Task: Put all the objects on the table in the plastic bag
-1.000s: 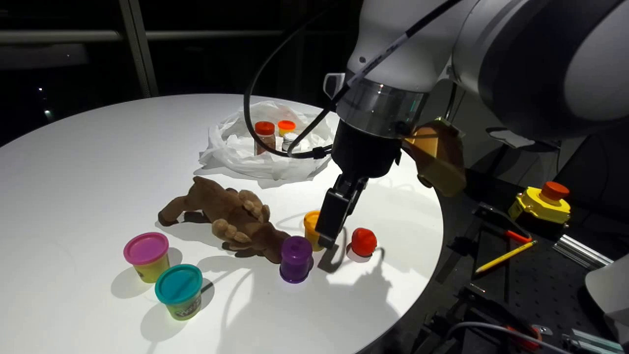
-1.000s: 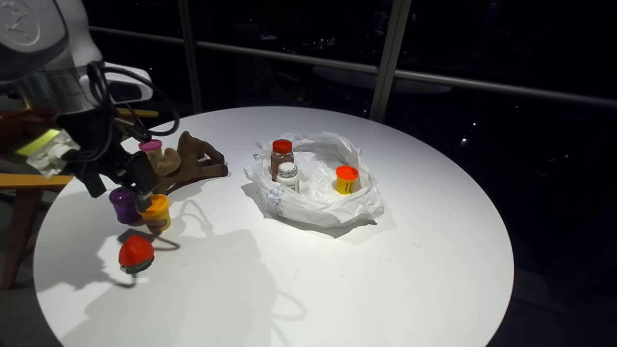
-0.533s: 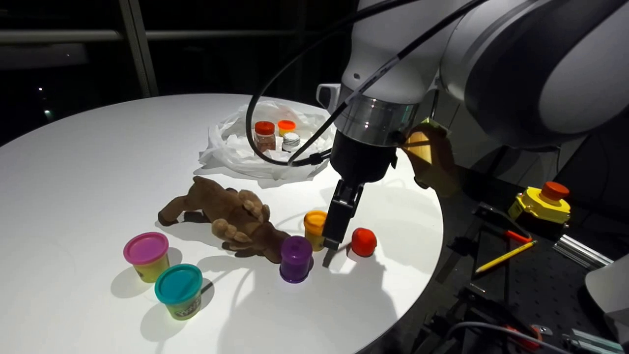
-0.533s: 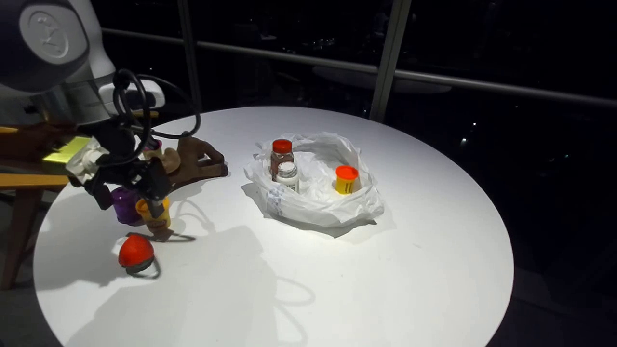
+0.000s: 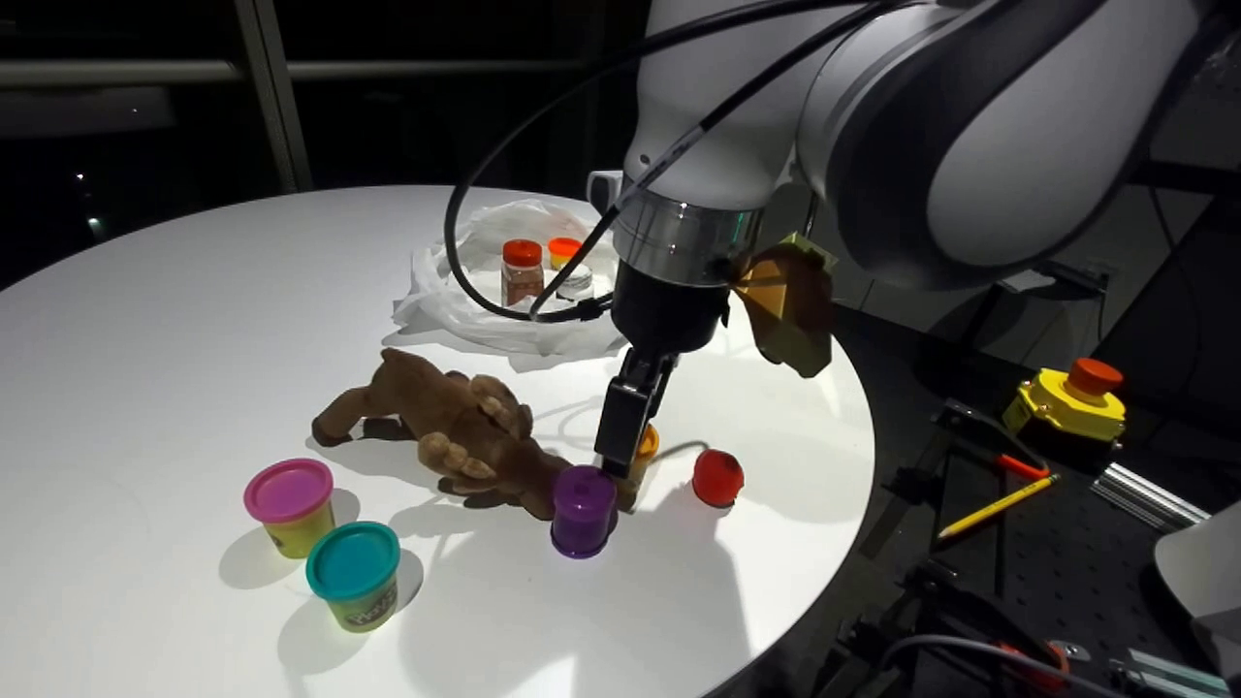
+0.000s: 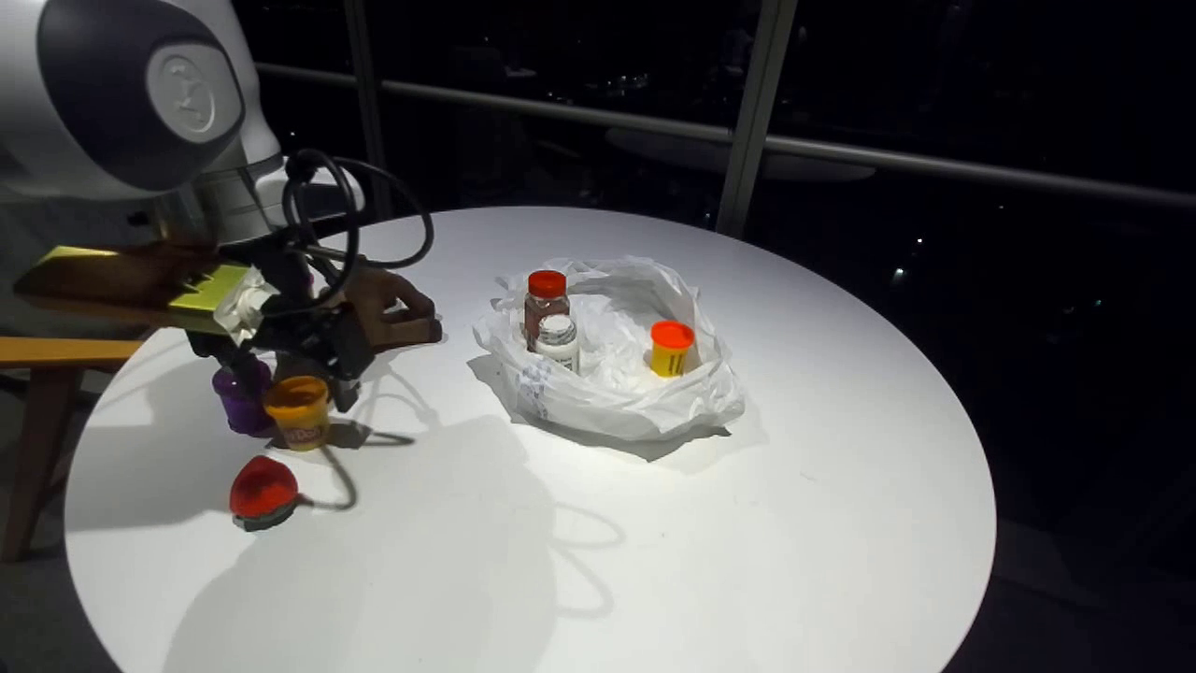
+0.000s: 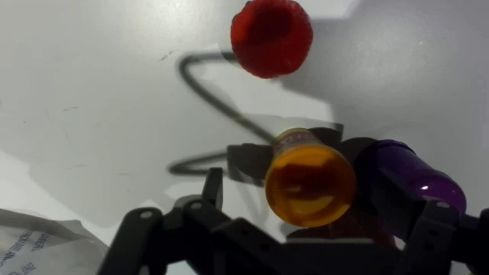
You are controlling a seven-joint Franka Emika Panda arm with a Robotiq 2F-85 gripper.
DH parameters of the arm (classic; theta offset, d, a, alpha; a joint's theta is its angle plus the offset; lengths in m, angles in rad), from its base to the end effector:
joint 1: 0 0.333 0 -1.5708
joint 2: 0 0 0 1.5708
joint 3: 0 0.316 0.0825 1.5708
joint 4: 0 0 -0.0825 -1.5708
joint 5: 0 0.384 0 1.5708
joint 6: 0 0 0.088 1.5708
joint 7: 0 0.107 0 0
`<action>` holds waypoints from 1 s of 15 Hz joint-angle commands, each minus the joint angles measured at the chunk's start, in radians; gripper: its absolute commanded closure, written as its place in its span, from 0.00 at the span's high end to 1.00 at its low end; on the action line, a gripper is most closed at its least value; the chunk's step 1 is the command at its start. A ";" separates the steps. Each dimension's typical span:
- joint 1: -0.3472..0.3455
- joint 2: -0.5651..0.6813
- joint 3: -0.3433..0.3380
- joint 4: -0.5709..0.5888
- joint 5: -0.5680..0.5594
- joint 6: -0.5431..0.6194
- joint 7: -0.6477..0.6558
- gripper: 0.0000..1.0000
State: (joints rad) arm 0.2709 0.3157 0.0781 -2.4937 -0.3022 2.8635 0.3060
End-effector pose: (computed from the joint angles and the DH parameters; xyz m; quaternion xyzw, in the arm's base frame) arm 0.4365 0.1786 0.1696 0.9857 0.1625 0.0381 0.0223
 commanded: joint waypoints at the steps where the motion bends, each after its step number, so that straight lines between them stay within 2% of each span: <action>1: 0.023 0.032 -0.032 0.054 0.013 -0.049 -0.035 0.76; 3: 0.030 0.034 -0.045 0.058 0.002 -0.070 -0.034 0.66; 7: 0.032 0.006 -0.047 0.046 0.006 -0.111 -0.033 0.33; 8: 0.034 -0.015 -0.049 0.048 0.009 -0.131 -0.021 0.28; 11: 0.025 -0.082 -0.042 0.115 0.046 -0.283 0.017 0.27; 13: -0.002 -0.107 -0.031 0.213 0.086 -0.401 0.037 0.27; 15: -0.027 -0.108 -0.031 0.321 0.119 -0.466 0.069 0.27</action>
State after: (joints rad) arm 0.2727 0.2319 0.0442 -2.3050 -0.2296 2.5070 0.3321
